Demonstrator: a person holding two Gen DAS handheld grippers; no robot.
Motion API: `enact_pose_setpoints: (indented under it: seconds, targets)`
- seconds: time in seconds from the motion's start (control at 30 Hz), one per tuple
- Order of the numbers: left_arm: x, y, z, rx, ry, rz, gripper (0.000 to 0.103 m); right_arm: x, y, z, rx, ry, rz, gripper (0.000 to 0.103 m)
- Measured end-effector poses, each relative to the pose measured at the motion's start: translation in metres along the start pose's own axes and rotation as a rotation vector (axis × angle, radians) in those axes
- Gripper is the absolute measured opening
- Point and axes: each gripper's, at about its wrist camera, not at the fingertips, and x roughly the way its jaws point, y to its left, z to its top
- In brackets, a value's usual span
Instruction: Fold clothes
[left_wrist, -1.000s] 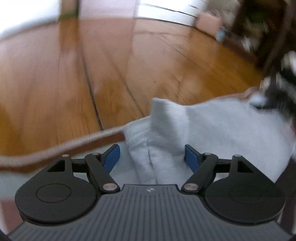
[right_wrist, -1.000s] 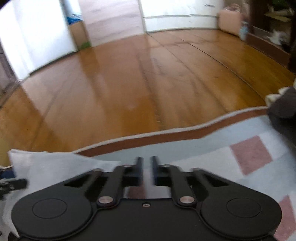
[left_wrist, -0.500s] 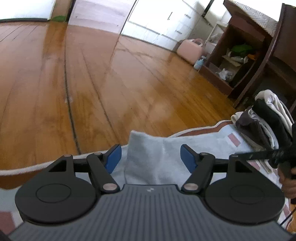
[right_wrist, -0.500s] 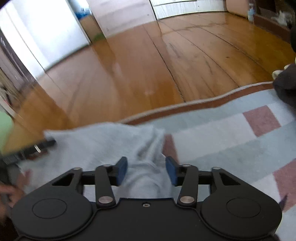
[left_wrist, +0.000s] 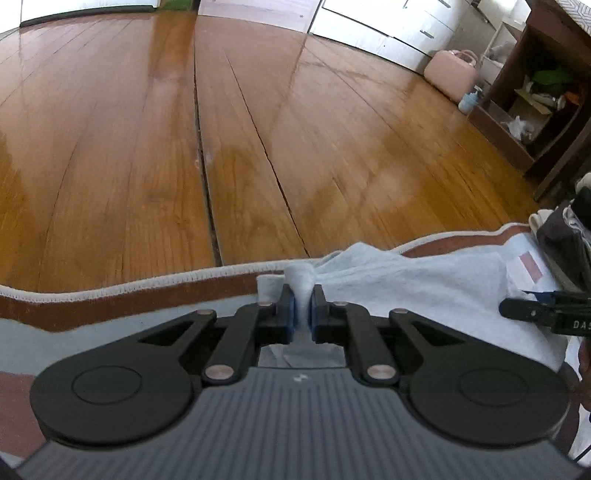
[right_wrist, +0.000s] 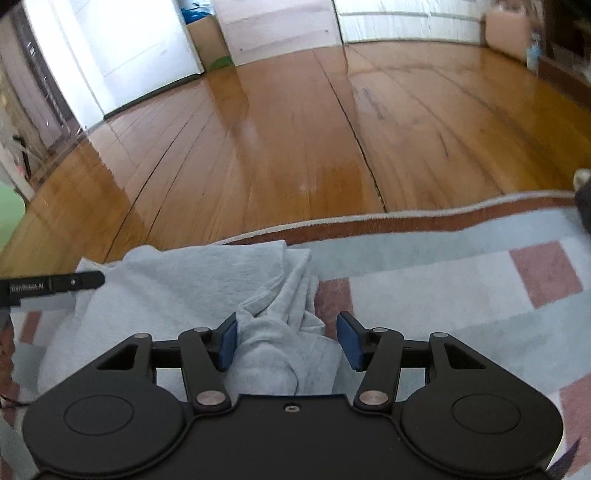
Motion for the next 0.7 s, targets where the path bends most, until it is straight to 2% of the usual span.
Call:
enact_pose_setpoints:
  seconds: [0.03, 0.07, 0.1, 0.17, 0.2, 0.23, 0.27, 0.3, 0.4, 0.5, 0.53, 0.57, 0.6, 0.63, 0.67, 0.7]
  targets:
    - [-0.002, -0.002, 0.002, 0.017, -0.009, 0.030, 0.018, -0.001, -0.002, 0.001, 0.020, 0.004, 0.005, 0.058]
    - [-0.003, -0.004, 0.003, 0.034, -0.018, 0.061, 0.029, -0.001, -0.005, 0.001, 0.039, 0.007, 0.007, 0.058]
    - [-0.007, -0.003, 0.004, 0.038, -0.026, 0.079, 0.035, -0.003, -0.005, 0.001, 0.057, 0.006, 0.003, 0.058]
    - [-0.015, 0.000, 0.006, 0.038, -0.042, 0.109, 0.035, -0.009, -0.007, 0.002, 0.123, -0.007, -0.022, 0.058]
    - [-0.023, 0.002, 0.006, 0.029, -0.056, 0.099, 0.033, -0.016, -0.006, 0.003, 0.188, -0.023, -0.029, 0.058]
    - [-0.033, 0.004, 0.007, 0.018, -0.072, 0.082, 0.032, -0.027, -0.004, 0.002, 0.268, -0.055, 0.000, 0.057]
    - [-0.042, 0.006, 0.008, 0.007, -0.088, 0.066, 0.031, -0.038, -0.001, 0.001, 0.324, -0.092, 0.084, 0.057]
    - [-0.050, 0.005, 0.007, 0.009, -0.096, 0.044, 0.031, -0.048, 0.006, 0.001, 0.328, -0.115, 0.152, 0.057]
    - [-0.056, 0.001, 0.000, -0.001, -0.083, -0.041, 0.031, -0.053, 0.034, -0.003, 0.183, -0.118, 0.104, 0.057]
    - [-0.043, 0.002, -0.009, 0.000, -0.008, -0.027, 0.031, -0.042, 0.051, -0.014, 0.041, -0.077, 0.010, 0.054]
    - [-0.039, 0.002, -0.012, 0.000, 0.018, -0.020, 0.031, -0.038, 0.057, -0.018, -0.007, -0.064, -0.021, 0.048]
    - [-0.034, 0.004, -0.014, 0.013, 0.040, 0.030, 0.029, -0.034, 0.063, -0.022, -0.054, -0.050, -0.052, 0.035]
    - [-0.029, 0.006, -0.015, 0.029, 0.062, 0.090, 0.026, -0.031, 0.066, -0.026, -0.090, -0.045, -0.081, 0.028]
    - [-0.028, 0.010, -0.015, 0.029, 0.068, 0.125, 0.025, -0.030, 0.065, -0.029, -0.096, -0.056, -0.104, 0.016]
    - [-0.028, 0.015, -0.014, 0.026, 0.071, 0.153, 0.025, -0.031, 0.063, -0.028, -0.086, -0.059, -0.118, 0.009]
    - [-0.028, 0.020, -0.013, 0.023, 0.074, 0.181, 0.025, -0.033, 0.063, -0.026, -0.061, -0.060, -0.132, 0.006]
